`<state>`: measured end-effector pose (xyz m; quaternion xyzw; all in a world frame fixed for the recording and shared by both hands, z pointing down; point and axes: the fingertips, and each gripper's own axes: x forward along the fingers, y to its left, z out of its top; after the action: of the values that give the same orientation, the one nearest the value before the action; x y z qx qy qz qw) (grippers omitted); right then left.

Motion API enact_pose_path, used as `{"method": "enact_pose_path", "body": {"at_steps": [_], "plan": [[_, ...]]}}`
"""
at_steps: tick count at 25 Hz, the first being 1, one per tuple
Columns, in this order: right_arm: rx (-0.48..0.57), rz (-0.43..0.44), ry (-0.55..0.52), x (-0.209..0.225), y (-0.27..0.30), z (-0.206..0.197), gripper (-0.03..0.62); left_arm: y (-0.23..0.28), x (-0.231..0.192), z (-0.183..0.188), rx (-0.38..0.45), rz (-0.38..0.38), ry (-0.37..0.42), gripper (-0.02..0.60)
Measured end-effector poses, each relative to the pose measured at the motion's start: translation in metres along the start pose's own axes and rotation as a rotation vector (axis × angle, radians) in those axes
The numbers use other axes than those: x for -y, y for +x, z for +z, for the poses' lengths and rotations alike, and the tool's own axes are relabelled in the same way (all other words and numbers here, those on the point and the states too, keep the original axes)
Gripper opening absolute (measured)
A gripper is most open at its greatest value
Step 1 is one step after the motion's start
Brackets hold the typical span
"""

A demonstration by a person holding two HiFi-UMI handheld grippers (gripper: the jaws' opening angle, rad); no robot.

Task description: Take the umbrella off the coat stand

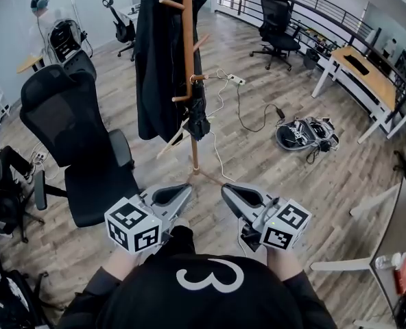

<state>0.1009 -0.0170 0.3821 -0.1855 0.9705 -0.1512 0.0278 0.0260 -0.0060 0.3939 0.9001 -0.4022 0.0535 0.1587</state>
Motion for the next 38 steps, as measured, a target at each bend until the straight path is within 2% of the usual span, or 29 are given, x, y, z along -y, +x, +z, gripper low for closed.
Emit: {"method": "enact_pose_path", "body": {"at_steps": [8, 18, 22, 30, 38], "plan": [[0.012, -0.033, -0.008, 0.04, 0.037, 0.016, 0.028, 0.022, -0.052, 0.014, -0.005, -0.022, -0.014, 0.017], [-0.008, -0.129, 0.024, 0.114, 0.105, 0.026, 0.028, 0.06, -0.141, 0.042, -0.032, -0.064, -0.036, 0.017], [-0.021, -0.141, 0.04, 0.134, 0.135, 0.027, 0.028, 0.069, -0.178, 0.047, -0.041, -0.079, -0.056, 0.017], [-0.019, -0.189, 0.044, 0.167, 0.166, 0.037, 0.028, 0.09, -0.223, 0.066, -0.042, -0.11, -0.048, 0.017], [-0.042, -0.265, 0.02, 0.2, 0.193, 0.035, 0.029, 0.109, -0.262, 0.062, -0.087, -0.114, -0.033, 0.017]]}}
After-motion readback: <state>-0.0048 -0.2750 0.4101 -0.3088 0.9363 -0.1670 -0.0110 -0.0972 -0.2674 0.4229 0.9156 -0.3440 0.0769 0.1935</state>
